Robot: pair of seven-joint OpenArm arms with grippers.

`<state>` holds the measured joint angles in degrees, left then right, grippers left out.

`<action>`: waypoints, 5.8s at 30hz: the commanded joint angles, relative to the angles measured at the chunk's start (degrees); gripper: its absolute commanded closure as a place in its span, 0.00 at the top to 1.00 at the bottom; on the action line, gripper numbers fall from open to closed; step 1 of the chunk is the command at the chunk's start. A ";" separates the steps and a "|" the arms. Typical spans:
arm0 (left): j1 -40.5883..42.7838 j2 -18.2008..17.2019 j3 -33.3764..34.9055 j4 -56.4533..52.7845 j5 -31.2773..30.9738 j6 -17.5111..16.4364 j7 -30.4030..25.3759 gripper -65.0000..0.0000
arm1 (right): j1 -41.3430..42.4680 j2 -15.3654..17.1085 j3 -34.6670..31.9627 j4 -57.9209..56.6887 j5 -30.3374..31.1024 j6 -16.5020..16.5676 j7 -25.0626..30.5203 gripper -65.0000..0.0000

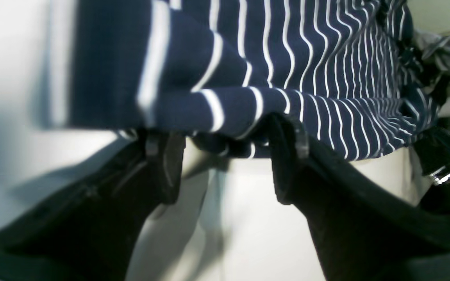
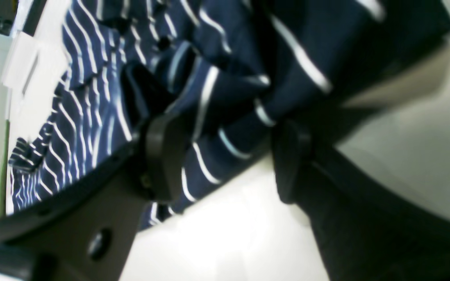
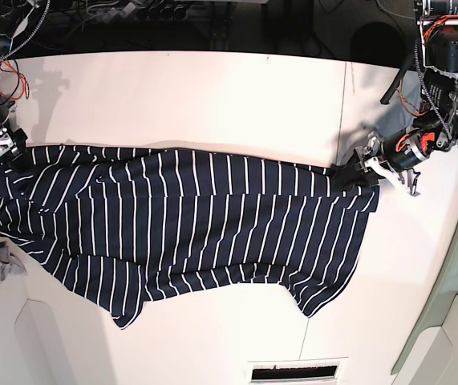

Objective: Layout the t-shirt on the table in an organized manner, then fold the t-shirt properly
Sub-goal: 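Lift the shirt with both grippers and shift it away from the table edge, then release with the right gripper and move it onto the shirt body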

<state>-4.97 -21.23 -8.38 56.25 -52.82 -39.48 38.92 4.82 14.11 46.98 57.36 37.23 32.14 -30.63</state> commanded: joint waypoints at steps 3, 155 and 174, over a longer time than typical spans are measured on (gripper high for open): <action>-2.45 0.63 -0.31 0.79 1.36 1.31 -2.08 0.56 | 2.03 0.96 0.13 0.70 0.61 0.74 0.81 0.54; 27.85 -6.10 -9.31 45.62 10.23 8.20 -1.03 0.42 | 14.38 -3.82 -60.04 11.19 -44.94 -29.35 13.60 0.00; 27.85 -6.10 -9.31 45.62 10.16 8.17 -1.40 0.42 | 14.45 -3.82 -59.39 1.86 -36.39 -20.15 19.28 0.52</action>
<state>23.00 -26.52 -17.26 101.10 -41.82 -30.87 38.92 17.76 10.02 -12.60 58.30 0.62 12.25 -12.91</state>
